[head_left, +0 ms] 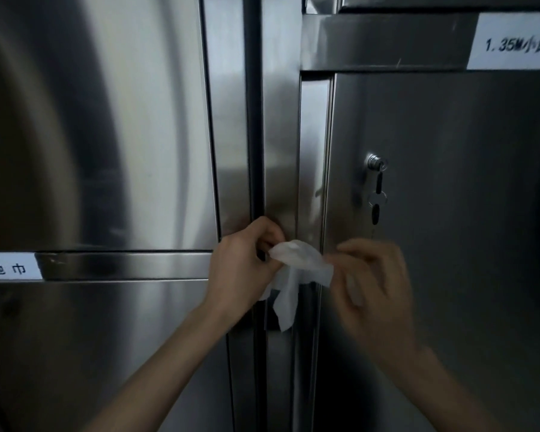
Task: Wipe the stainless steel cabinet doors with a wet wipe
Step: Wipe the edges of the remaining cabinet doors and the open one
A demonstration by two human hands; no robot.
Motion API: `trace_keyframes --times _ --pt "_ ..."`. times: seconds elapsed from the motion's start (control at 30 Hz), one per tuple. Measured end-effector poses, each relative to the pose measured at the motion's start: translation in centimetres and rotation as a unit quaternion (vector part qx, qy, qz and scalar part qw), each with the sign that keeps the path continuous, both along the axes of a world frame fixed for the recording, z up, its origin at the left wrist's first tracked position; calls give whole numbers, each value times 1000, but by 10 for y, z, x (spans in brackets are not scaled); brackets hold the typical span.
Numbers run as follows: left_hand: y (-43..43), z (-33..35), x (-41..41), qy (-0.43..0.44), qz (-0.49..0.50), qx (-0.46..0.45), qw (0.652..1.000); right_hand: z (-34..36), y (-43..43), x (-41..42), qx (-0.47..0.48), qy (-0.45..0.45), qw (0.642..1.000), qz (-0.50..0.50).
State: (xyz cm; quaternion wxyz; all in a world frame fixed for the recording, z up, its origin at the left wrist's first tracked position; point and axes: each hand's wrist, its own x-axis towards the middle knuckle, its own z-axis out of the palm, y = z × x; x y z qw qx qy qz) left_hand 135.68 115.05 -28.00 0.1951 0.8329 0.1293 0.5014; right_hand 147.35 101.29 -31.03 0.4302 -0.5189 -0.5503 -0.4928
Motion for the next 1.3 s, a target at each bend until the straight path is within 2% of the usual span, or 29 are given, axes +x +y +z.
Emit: trace_keyframes --times 0.1,0.17,0.27,0.33,0.4,0.47,0.53,0.63,0.73,0.77,0.87,0.97,1.07,1.17,1.23,1.3 --pt "-5 16 3 -28 1 -21 999 -11 8 -9 -54 33 996 65" --pt "-8 28 4 -49 -33 -44 997 -8 16 -9 -77 61 992 75" --pt "-14 40 8 -61 -144 -104 982 3 25 -6 -70 106 988 88" --pt "-12 44 8 -36 -222 -142 964 11 30 -3 -46 126 987 88" --pt "-7 44 4 -14 -259 -144 955 21 33 0 -30 128 987 92" --pt "-2 46 -2 -27 -198 -56 978 31 36 6 -11 93 993 75" --pt "0 53 -7 -53 -70 108 990 42 41 10 16 50 998 38" --pt "6 70 -7 -44 34 268 962 64 50 12 18 52 998 2" --pt "12 87 0 -37 81 347 934 74 51 11 -11 -3 997 -81" --pt "15 91 4 -30 91 371 924 74 51 12 -20 7 996 -85" --pt "30 93 15 18 126 421 898 76 45 14 -103 54 991 -72" --pt "42 87 22 51 160 444 880 82 38 19 -182 -28 978 -93" --pt "47 85 28 37 185 469 863 90 32 25 -219 -56 967 -118" --pt "50 84 30 22 187 483 855 96 34 22 -178 -35 980 -80" --pt "51 84 30 21 187 486 853 106 45 21 -147 17 986 -73" --pt "51 84 30 21 188 487 853 119 54 17 -83 38 994 -52"
